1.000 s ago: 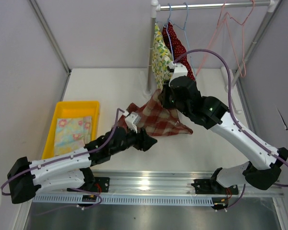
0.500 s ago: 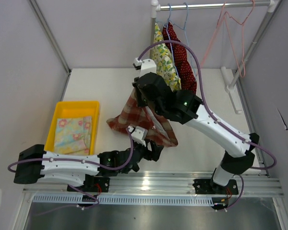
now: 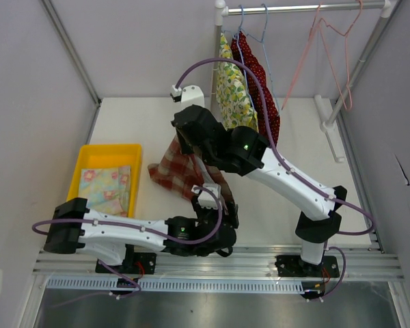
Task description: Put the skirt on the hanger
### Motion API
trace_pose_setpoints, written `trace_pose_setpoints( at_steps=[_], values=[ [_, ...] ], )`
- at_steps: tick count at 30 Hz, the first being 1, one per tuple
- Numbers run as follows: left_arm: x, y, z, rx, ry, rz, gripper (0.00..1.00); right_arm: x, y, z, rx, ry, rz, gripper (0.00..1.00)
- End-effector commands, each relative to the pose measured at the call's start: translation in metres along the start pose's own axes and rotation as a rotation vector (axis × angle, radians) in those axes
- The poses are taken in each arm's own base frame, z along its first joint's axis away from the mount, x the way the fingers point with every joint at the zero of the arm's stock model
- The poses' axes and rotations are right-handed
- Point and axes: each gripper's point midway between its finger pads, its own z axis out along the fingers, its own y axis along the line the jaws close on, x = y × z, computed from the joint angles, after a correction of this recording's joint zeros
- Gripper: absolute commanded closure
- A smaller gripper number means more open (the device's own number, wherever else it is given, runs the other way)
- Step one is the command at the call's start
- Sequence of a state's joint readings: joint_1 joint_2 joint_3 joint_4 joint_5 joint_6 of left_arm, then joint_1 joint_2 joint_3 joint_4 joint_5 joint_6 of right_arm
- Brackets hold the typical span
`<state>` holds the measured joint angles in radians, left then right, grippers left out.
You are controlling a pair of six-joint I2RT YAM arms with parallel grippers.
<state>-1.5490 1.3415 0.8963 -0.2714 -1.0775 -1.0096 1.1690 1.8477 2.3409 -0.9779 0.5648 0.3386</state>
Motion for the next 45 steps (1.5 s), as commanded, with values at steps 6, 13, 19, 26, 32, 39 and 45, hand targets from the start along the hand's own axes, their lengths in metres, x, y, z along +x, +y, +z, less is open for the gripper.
trace_pose_setpoints(
  at_steps=[6, 13, 19, 26, 32, 39, 45],
  values=[
    [0.016, 0.036, -0.002, -0.197, 0.042, 0.016, 0.26, -0.027, -0.001, -0.017, 0.002, -0.085, 0.029, 1.0],
    [0.037, 0.037, 0.002, -0.171, 0.099, 0.04, 0.31, -0.035, -0.009, -0.022, 0.014, -0.104, 0.034, 1.0],
    [0.05, 0.011, 0.011, -0.051, 0.158, 0.03, 0.33, -0.037, -0.016, -0.023, 0.028, -0.108, 0.041, 1.0],
    [0.068, 0.005, 0.018, -0.03, 0.217, 0.046, 0.38, -0.043, -0.03, -0.025, 0.05, -0.116, 0.048, 1.0],
    [0.075, 0.009, 0.018, -0.029, 0.245, 0.04, 0.55, -0.047, -0.045, -0.027, 0.077, -0.122, 0.057, 1.0],
    [0.056, 0.02, 0.001, -0.022, 0.254, 0.004, 1.0, -0.052, -0.078, -0.035, 0.135, -0.132, 0.072, 1.0],
    [0.011, 0.043, -0.036, 0.022, 0.222, -0.054, 1.0, -0.063, -0.135, -0.05, 0.226, -0.157, 0.114, 1.0]
  ],
)
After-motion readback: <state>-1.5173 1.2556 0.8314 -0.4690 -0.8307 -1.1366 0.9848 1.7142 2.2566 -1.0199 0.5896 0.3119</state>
